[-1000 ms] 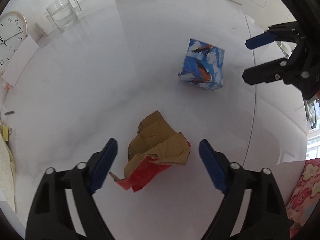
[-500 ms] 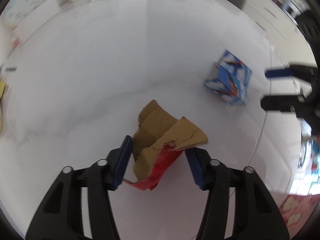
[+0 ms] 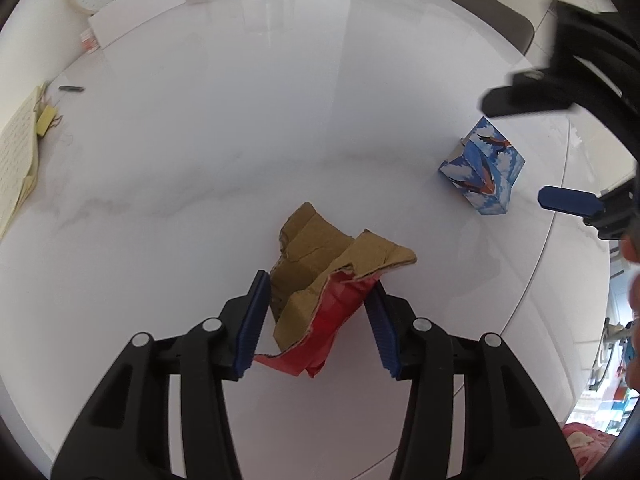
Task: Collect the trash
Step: 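Grasp the red-brown wrapper with the left tool while right grasps the blue tissue box, then carry the wrapper and tissue box to the wastebasket and release both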
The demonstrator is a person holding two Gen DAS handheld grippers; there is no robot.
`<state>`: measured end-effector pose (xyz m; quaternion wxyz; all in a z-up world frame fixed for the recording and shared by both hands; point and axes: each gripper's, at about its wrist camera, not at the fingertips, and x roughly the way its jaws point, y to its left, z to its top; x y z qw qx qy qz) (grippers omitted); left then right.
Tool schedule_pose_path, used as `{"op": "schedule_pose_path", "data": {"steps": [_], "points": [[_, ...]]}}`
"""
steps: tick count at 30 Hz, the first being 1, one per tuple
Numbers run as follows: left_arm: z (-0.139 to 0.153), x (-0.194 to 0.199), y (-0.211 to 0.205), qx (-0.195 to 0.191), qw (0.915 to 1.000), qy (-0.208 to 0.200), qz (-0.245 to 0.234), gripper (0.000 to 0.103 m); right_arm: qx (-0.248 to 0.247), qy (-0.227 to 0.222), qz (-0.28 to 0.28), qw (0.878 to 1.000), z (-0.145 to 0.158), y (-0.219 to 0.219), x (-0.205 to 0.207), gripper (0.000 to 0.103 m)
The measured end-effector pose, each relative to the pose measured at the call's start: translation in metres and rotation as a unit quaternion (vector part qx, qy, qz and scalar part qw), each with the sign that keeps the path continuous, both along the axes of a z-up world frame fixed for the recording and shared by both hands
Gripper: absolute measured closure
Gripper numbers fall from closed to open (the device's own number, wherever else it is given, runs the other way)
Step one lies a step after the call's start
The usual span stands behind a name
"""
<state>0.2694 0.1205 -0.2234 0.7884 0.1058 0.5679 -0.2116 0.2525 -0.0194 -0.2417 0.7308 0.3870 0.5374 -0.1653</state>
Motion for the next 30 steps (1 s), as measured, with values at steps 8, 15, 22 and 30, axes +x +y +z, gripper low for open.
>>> {"op": "schedule_pose_path", "data": {"steps": [8,15,22,30], "points": [[0.006,-0.015,0.014,-0.02,0.9997,-0.013,-0.012,0.057,-0.026,0.075,-0.073,0.994,-0.025,-0.005,0.013,0.003],[0.005,-0.022,0.031,-0.035,0.9992,-0.018,-0.006,0.058,-0.053,0.065,-0.024,0.996,-0.028,0.001,0.018,0.03],[0.012,-0.022,0.029,-0.037,0.999,-0.023,-0.009,0.058,-0.045,0.041,-0.009,0.998,-0.022,0.003,0.016,0.05],[0.024,-0.037,0.022,-0.036,0.9985,-0.027,-0.032,0.058,-0.039,-0.007,0.028,0.999,0.007,0.0,-0.009,0.051]]}}
